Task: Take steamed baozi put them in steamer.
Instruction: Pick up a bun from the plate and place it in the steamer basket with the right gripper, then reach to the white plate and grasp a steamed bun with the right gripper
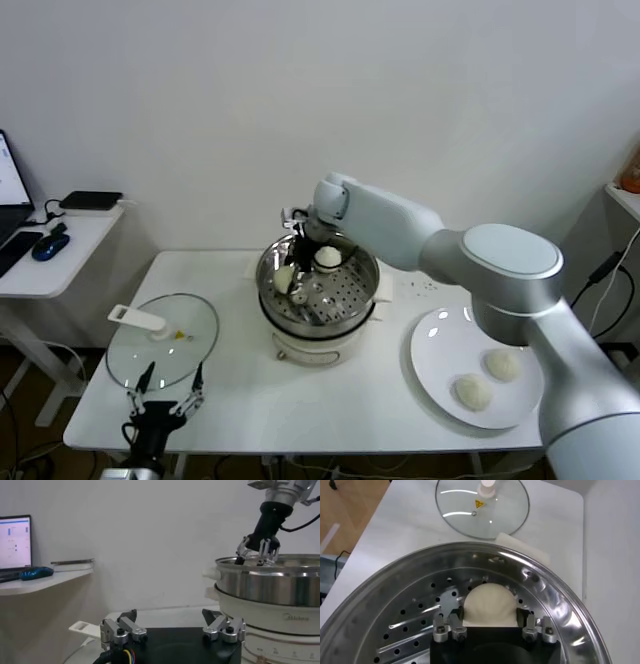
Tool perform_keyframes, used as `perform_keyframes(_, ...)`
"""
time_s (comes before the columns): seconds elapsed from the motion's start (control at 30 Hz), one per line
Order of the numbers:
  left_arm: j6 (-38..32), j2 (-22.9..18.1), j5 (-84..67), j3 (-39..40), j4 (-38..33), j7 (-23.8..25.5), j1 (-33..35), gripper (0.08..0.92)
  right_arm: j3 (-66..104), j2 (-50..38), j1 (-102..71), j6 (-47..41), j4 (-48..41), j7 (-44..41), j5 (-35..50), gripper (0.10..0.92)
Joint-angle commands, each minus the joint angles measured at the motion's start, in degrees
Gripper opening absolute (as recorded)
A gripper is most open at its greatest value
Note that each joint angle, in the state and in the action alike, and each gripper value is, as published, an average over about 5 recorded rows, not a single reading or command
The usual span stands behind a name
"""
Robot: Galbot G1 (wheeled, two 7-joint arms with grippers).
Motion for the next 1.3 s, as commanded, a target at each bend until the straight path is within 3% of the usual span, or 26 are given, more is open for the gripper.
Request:
perform_keyframes(0.03,-0.02,-0.11,0.07,0.05,0.07,0.01,0.01,0.823,0.57,0.38,-0.61,0.28,-0.82,0.34,-0.86,0.686)
perform_keyframes(0.27,-0.14,-0.11,0.07,-0.03,0.19,-0.01,0.07,0.823,0.68,-0.15,-0.61,0.31,-0.16,0.45,-0.92,0.813)
perform_keyframes(0.6,-0.16,-0.16,0.00,-0.21,0.16,-0.03,0.13,0.823,-1.39,-7.22,3.62,0.11,9.66,-0.11,0.13,0.823)
perform_keyframes(0.8,-0.13,-0.28,0.05,-0.14,0.17,-0.03,0.09,0.823,-3.03,-14.88,9.32,0.91,16.67,-0.56,1.67,0.823)
perform_keyframes(1.07,0.42,-0.43,0.56,0.28,-0.04,0.04,-0.67,0.823,-9.37,-30.70,19.49,0.99,33.24,-1.76,5.99,0.823)
perform_keyframes(1.3,0.63,-0.50,1.19,0.86,-0.10,0.08,-0.81,0.823,-12.98,-42.91,22.64,1.21,44.53,-2.49,4.84,0.823)
